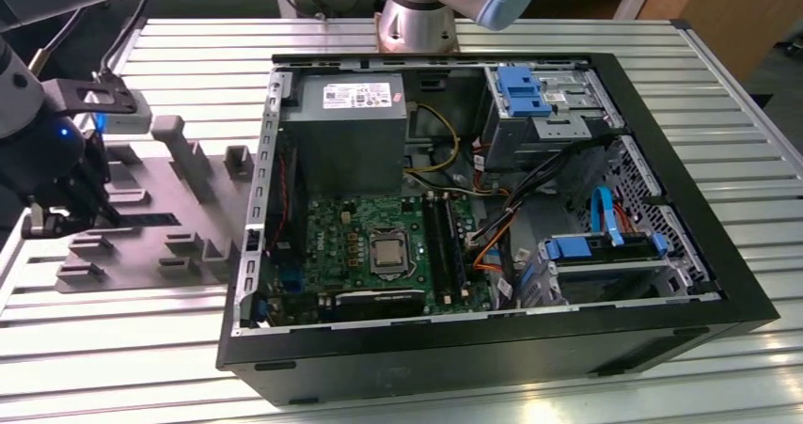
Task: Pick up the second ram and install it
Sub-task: 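Pick up the second ram and move it above second insertion slot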
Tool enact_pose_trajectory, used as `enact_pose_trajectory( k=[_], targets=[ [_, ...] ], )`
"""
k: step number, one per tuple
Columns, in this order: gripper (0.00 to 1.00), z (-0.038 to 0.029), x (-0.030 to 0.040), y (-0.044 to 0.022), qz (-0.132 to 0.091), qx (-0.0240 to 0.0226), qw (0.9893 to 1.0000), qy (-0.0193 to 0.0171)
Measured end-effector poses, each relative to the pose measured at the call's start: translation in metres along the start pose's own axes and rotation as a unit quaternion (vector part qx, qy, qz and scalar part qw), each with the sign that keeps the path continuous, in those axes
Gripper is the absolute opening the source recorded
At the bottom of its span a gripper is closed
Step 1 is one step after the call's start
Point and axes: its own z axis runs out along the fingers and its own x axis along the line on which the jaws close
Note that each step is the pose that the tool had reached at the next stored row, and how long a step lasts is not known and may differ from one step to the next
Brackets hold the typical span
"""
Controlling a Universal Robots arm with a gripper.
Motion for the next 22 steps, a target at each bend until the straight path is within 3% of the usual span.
enact_pose_trajectory(
  k=[22],
  targets=[
    [0.14,-0.0193,-0.0013,0.001,0.0,0.0,1.0,0.0]
  ],
)
